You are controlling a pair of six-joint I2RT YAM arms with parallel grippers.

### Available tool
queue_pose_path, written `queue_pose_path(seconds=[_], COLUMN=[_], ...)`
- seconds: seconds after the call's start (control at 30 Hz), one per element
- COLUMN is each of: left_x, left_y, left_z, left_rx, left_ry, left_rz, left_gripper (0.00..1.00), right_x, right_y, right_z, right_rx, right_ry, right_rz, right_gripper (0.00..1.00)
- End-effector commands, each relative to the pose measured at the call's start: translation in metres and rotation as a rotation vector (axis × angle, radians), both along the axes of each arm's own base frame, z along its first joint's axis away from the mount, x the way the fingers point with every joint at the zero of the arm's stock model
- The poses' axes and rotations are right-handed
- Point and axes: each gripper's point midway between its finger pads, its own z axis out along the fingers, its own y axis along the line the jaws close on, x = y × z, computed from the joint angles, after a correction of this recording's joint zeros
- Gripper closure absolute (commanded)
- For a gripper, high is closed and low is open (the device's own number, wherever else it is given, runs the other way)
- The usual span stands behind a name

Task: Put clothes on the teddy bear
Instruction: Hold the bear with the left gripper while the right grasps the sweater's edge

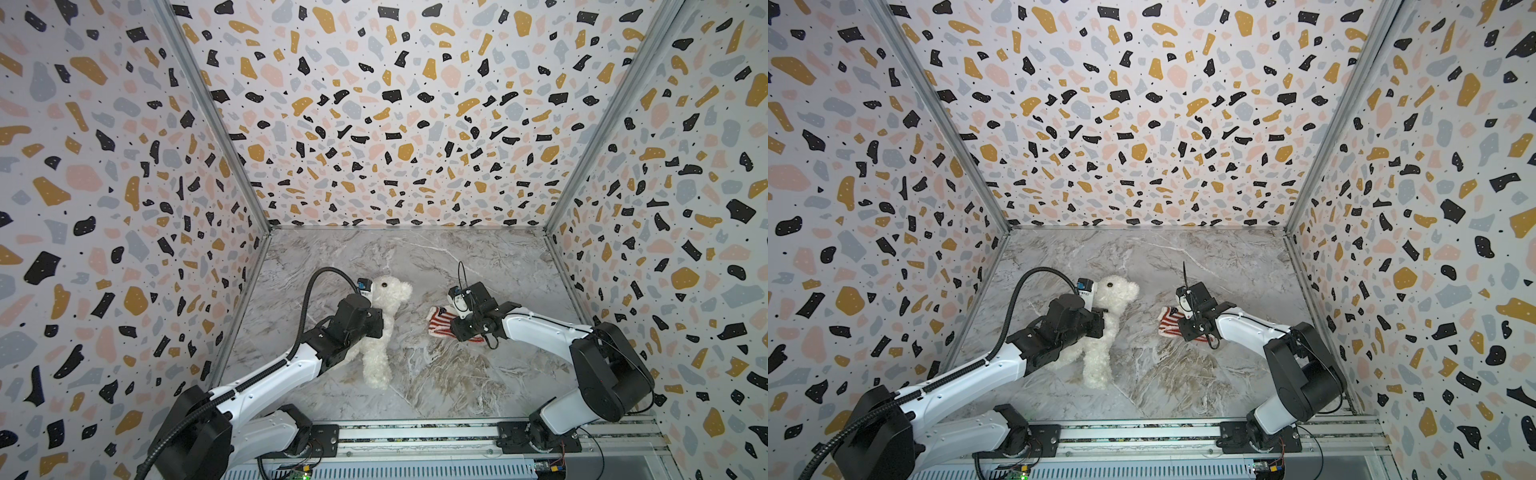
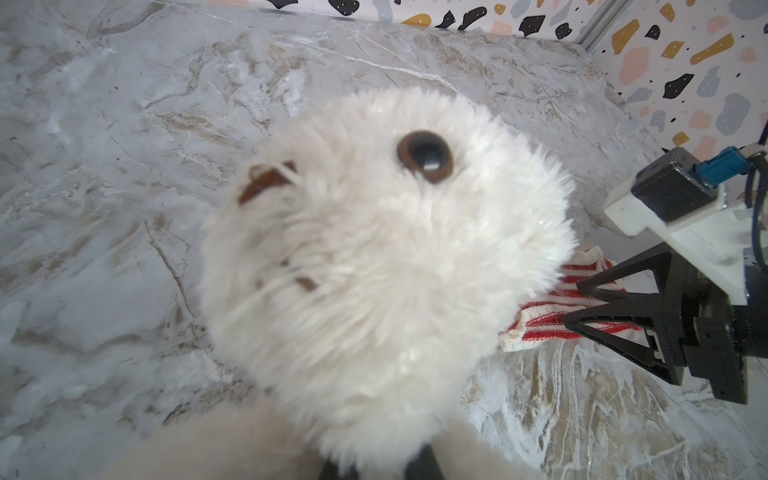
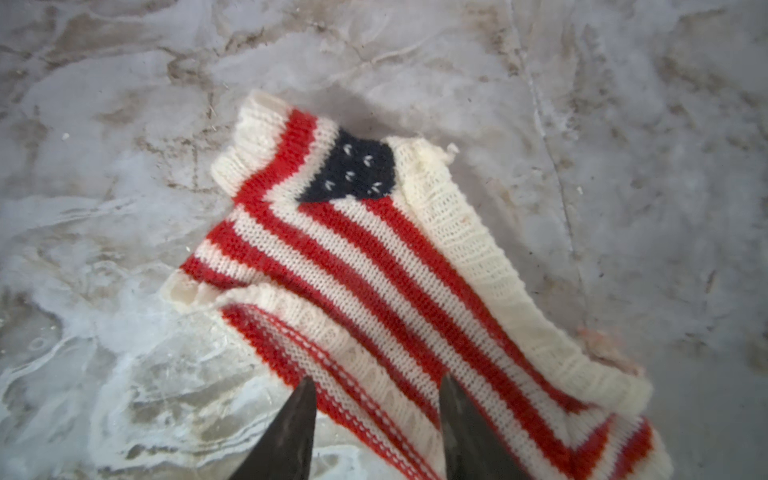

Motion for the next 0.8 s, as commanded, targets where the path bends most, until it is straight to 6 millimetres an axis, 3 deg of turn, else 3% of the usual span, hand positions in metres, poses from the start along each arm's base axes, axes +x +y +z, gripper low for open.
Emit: queue_pose_path(seconds=[0.0, 0.77], left_x=[0.002, 0.001], left_y=[-0.006, -0.001], left_z=[0.018, 0.029], left_rx=[-0.064, -0.070], left_ry=[-0.058, -0.092], left_rz=[-0.007, 0.004], left_gripper=[1.00, 1.00], right_x=[0.004, 0.004], right_y=[0.001, 0.008], right_z=[0.006, -0.008], right_rx=[-0.006, -0.054], right_ry=[-0.011, 0.013], right_rz=[0.004, 0.017], right_gripper=[0.54, 0.80])
